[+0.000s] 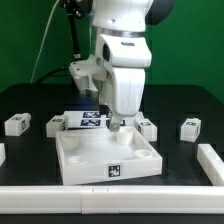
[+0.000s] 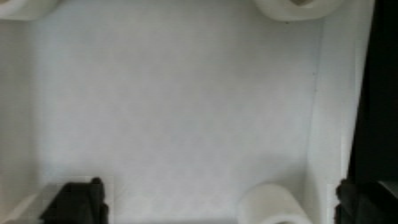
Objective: Assemble one leg
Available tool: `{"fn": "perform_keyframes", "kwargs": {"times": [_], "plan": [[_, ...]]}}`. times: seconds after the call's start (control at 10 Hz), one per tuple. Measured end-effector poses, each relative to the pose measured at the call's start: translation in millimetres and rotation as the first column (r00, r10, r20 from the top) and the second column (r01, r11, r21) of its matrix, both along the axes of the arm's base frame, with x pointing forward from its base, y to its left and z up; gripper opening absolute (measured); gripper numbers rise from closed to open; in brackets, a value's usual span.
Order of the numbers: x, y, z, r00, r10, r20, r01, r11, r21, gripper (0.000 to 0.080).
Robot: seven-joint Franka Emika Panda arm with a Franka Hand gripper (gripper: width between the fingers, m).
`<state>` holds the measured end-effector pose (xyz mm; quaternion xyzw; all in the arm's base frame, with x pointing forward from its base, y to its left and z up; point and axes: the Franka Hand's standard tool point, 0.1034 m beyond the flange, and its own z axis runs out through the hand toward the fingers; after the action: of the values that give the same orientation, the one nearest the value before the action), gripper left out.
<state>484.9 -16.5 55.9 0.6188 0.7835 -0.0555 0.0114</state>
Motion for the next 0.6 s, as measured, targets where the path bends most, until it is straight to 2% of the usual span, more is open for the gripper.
{"fn": "perform_keyframes", "kwargs": {"times": [0.4,0.6], "plan": [[-26.9,-16.2,-37.5,0.997,0.018,-0.078,-0.016,1.000,0.022,0.0650],[-29.4,-19.5,-42.5,0.997,0.008,-0.078,-0.006,1.000,0.026,0.0650]]}}
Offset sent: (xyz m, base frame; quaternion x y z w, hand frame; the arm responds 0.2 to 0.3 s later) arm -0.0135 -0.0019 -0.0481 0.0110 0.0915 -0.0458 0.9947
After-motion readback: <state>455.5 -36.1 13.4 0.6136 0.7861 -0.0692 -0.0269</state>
